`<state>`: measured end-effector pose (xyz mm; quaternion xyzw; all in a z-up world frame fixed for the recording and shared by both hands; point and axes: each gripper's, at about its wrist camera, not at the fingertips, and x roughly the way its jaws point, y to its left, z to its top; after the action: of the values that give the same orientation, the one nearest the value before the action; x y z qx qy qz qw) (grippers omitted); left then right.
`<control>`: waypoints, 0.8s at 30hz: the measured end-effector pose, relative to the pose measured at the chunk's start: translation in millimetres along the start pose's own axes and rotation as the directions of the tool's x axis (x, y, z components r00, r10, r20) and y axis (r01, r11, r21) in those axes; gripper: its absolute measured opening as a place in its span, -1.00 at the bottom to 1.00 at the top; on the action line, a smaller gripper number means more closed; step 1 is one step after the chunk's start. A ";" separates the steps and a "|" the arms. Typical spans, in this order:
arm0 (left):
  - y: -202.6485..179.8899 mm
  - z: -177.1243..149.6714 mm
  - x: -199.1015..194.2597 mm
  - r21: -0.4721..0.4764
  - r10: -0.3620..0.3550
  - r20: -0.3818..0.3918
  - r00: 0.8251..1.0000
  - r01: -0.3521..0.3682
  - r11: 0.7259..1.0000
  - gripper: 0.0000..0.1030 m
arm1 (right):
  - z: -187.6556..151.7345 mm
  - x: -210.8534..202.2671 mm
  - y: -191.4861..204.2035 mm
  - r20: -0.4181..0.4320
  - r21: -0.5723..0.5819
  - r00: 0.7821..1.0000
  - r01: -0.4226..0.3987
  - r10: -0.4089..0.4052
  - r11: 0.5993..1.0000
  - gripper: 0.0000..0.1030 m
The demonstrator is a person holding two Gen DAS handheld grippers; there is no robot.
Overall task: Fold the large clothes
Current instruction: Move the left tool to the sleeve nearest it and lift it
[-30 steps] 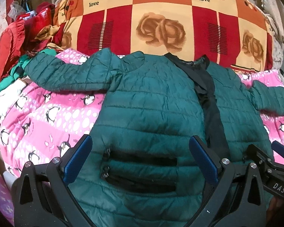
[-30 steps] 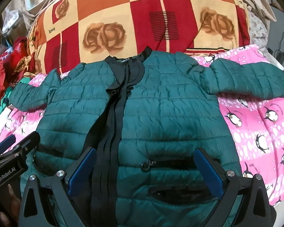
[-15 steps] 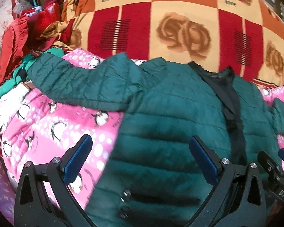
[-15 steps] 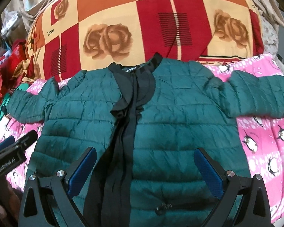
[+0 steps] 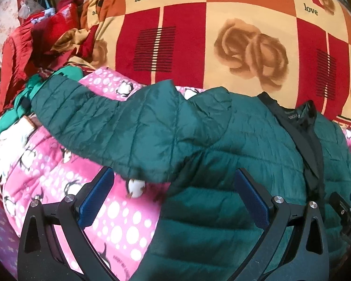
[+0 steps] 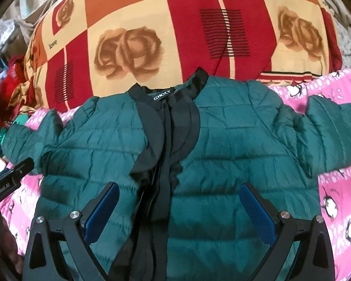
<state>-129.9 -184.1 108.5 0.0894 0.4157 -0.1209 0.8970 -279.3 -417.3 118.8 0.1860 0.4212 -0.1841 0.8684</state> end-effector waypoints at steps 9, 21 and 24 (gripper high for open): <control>-6.9 14.6 29.9 0.007 -0.027 0.023 0.999 0.027 1.000 0.99 | 20.4 36.8 0.6 -0.023 0.007 1.000 -0.016 0.016 1.000 0.99; 63.5 43.8 39.5 -0.074 0.209 0.098 0.973 -0.203 0.976 0.99 | 27.9 52.1 16.4 -0.040 -0.010 0.999 -0.023 0.022 1.000 0.99; 101.1 55.2 42.8 -0.150 0.265 0.083 0.961 -0.251 0.956 0.99 | 27.7 50.6 19.4 -0.044 -0.010 0.999 -0.027 0.026 1.000 0.99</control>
<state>-33.7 -108.0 117.0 0.0746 0.3612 0.0219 0.9292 -222.5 -422.0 97.6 0.1911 0.4385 -0.1664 0.8623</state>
